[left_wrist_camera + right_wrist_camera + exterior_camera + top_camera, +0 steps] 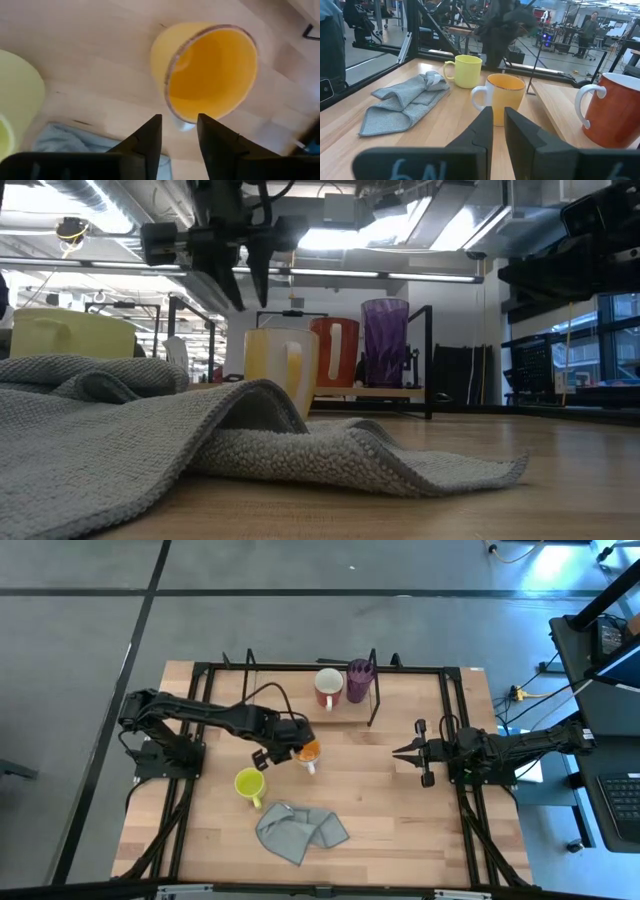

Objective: Stack small to large cups/mugs on shelf
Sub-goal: Put the yellow mug on the shelf

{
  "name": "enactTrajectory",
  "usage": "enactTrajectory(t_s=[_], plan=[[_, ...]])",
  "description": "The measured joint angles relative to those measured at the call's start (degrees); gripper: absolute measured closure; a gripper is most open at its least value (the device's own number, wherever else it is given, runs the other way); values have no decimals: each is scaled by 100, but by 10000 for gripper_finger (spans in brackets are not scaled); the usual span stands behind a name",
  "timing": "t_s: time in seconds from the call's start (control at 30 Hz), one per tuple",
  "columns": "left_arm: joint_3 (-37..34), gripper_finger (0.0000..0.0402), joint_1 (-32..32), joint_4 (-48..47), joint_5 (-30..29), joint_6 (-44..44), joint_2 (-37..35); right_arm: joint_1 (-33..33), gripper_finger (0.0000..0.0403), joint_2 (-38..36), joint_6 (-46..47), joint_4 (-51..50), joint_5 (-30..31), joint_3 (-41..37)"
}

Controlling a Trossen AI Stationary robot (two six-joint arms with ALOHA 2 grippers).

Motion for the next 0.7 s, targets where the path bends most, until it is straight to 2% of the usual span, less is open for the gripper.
enactTrajectory(t_s=[0.2, 0.7], plan=[[0, 280, -7, -367, -88, -28, 0, -2, 353, 0, 0, 1, -2, 0], [-35, 280, -49, -259, -346, 212, 252, 0, 353, -2, 0, 0, 0, 0]])
